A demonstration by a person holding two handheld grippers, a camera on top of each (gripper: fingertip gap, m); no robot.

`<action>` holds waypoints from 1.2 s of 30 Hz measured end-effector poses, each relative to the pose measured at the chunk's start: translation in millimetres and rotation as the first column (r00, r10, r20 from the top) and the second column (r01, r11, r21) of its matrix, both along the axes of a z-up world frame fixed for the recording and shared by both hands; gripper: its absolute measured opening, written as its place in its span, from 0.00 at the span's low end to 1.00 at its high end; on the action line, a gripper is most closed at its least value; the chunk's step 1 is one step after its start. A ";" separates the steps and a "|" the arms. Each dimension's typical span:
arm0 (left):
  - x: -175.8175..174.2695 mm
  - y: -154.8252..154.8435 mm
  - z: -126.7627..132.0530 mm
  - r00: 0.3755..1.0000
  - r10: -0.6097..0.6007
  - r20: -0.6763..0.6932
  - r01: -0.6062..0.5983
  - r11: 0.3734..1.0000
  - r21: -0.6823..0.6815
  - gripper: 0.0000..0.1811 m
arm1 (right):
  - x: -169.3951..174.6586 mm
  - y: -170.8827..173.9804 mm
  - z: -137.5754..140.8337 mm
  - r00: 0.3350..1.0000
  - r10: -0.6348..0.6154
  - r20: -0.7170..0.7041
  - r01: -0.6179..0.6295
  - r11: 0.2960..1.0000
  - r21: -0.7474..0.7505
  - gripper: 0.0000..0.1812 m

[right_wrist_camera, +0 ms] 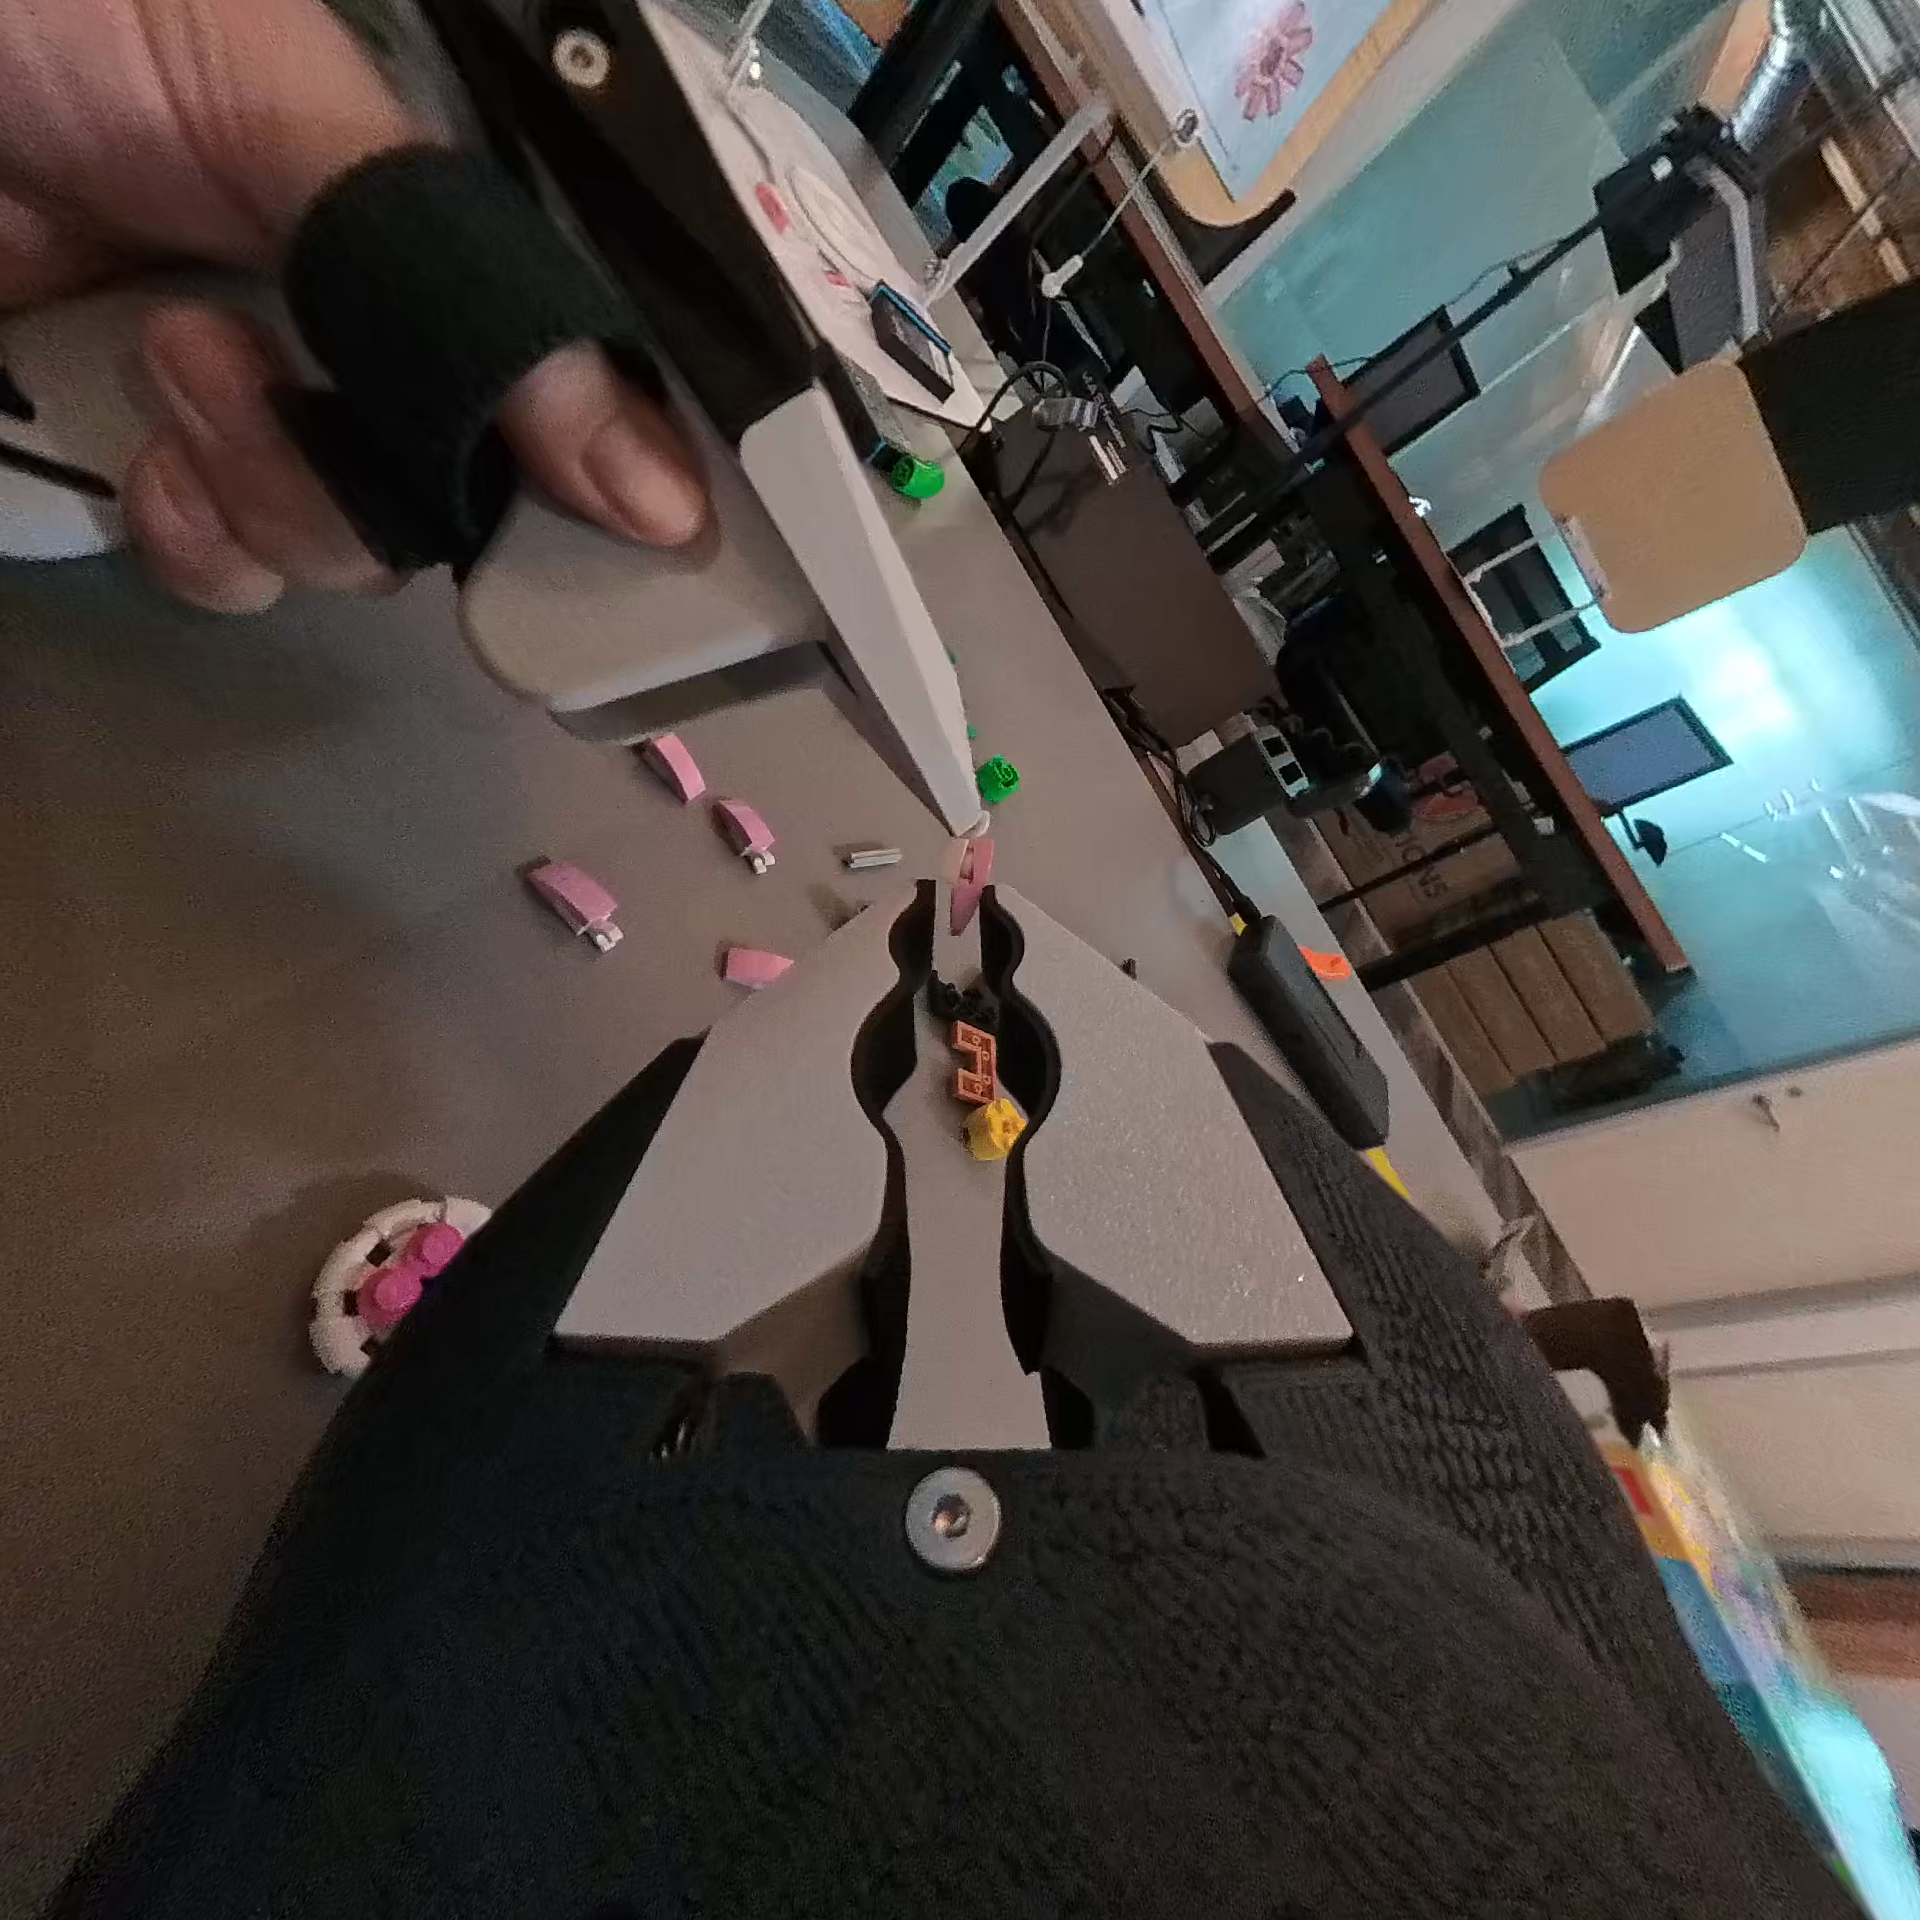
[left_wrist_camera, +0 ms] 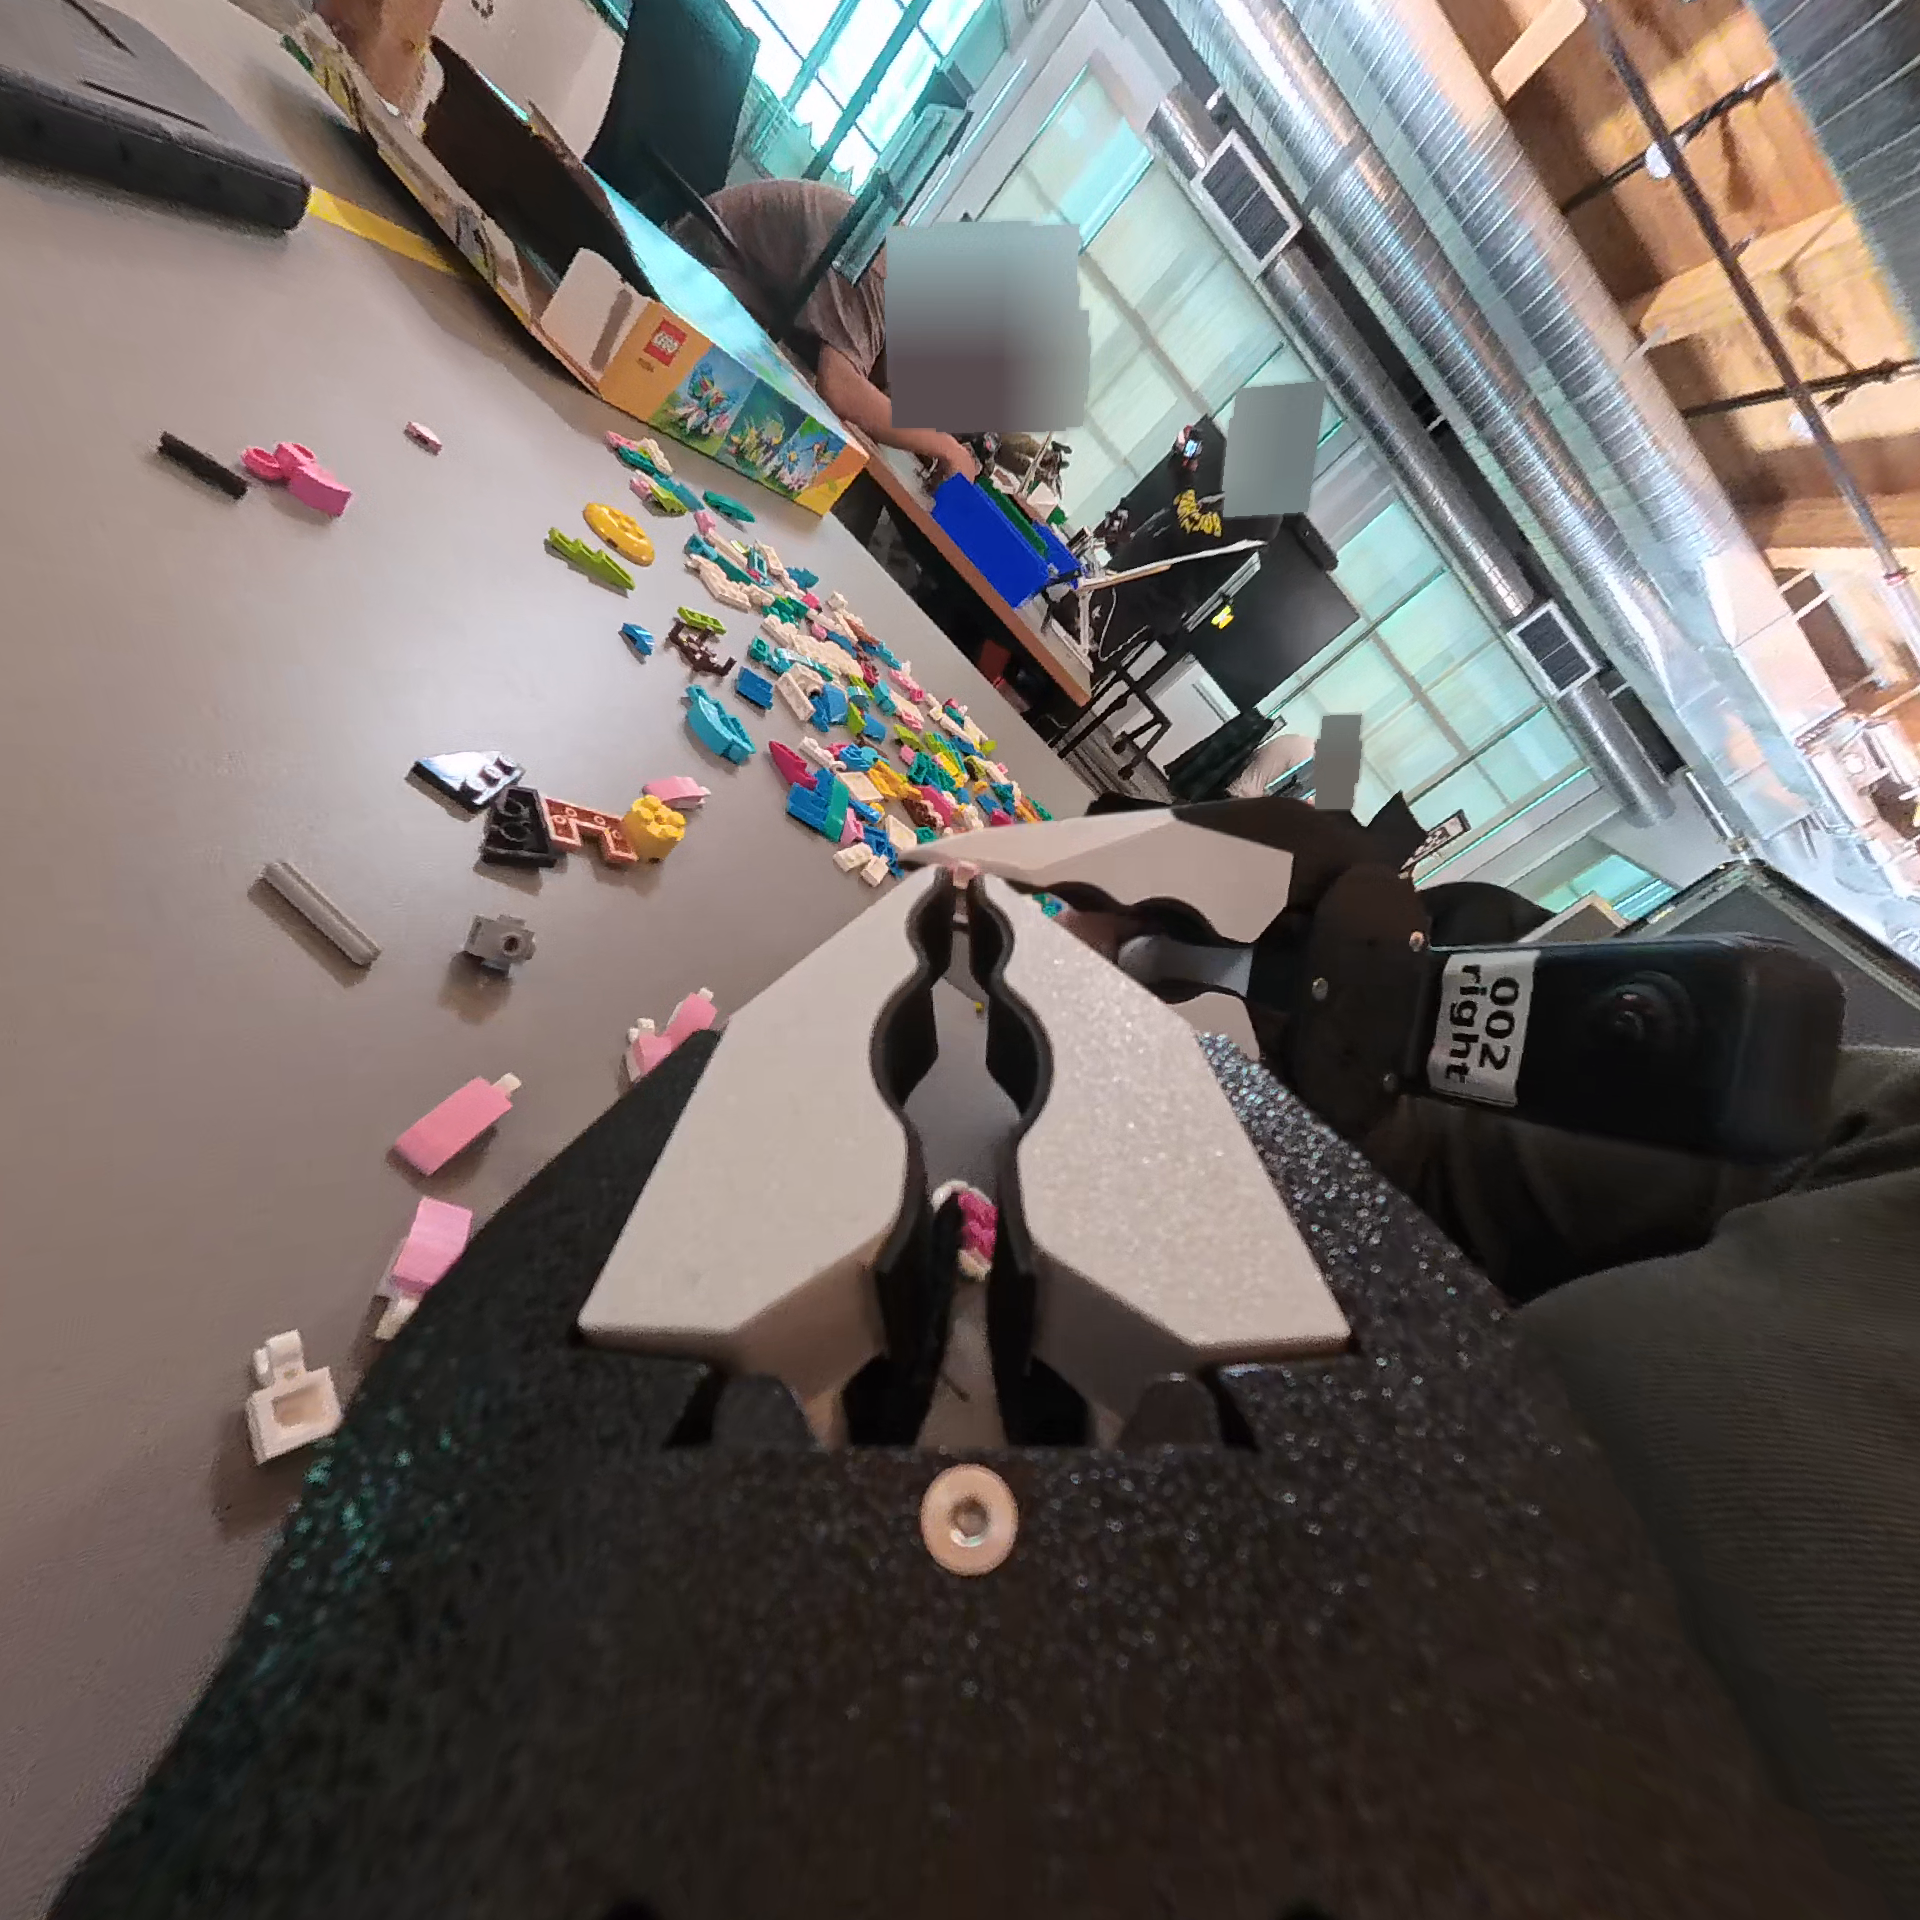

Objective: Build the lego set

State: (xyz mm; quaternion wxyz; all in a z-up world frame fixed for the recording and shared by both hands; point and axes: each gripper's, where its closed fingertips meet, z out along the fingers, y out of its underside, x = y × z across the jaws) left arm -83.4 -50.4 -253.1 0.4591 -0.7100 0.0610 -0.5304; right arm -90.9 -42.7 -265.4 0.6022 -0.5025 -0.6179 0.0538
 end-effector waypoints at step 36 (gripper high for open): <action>14.8 -17.5 5.9 0.992 -0.096 -0.078 0.101 0.993 0.057 0.07 | 5.6 -16.5 10.4 0.957 0.289 0.036 -0.291 0.953 0.083 0.03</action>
